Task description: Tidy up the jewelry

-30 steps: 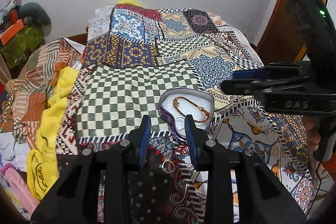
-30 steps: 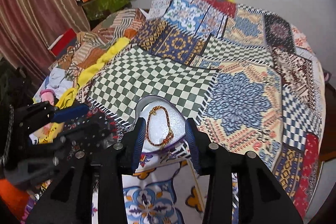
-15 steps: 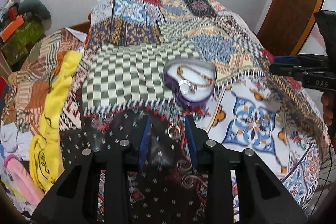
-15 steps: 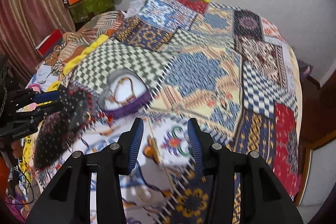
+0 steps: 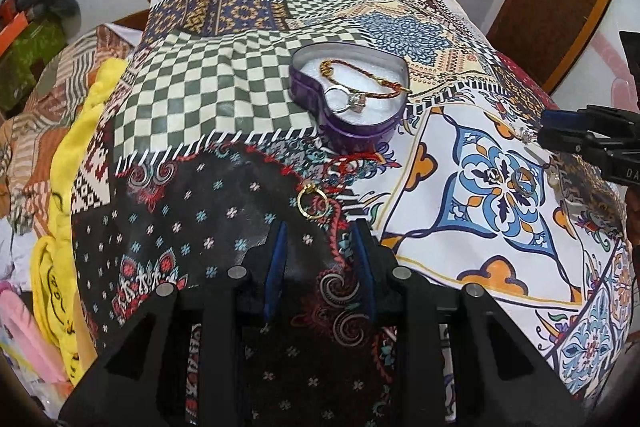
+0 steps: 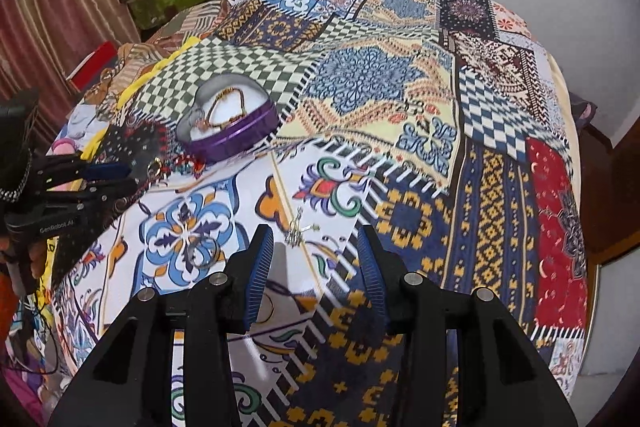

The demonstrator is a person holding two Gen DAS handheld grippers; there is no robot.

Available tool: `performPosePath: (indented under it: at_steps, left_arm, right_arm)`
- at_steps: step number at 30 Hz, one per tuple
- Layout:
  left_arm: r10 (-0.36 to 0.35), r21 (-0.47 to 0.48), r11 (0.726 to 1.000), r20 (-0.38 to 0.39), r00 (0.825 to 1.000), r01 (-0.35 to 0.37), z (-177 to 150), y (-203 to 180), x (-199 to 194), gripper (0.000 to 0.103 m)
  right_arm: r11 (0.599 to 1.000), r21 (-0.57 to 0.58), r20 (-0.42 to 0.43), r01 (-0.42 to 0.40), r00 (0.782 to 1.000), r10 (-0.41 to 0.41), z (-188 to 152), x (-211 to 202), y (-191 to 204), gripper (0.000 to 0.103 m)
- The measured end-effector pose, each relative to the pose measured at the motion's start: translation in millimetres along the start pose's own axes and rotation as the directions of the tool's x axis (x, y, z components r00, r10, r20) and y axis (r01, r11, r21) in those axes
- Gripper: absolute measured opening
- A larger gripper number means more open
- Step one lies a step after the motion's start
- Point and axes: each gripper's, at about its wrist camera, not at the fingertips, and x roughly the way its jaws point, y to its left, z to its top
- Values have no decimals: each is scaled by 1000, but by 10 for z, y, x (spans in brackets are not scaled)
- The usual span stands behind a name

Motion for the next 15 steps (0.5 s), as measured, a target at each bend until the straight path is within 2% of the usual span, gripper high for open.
performPosePath:
  at_steps: [12,15]
  left_arm:
    - [21,-15,1000,-9,1000,-22,82,7,237,32]
    - [16,-39,999,-2,1000,-17,83,19,259,32]
  right_arm:
    - [1000,-19,-10,-25,1000,25,-18,124,39,40]
    - [1000,-23,-11,-6,1000,6,-30,157,46,33]
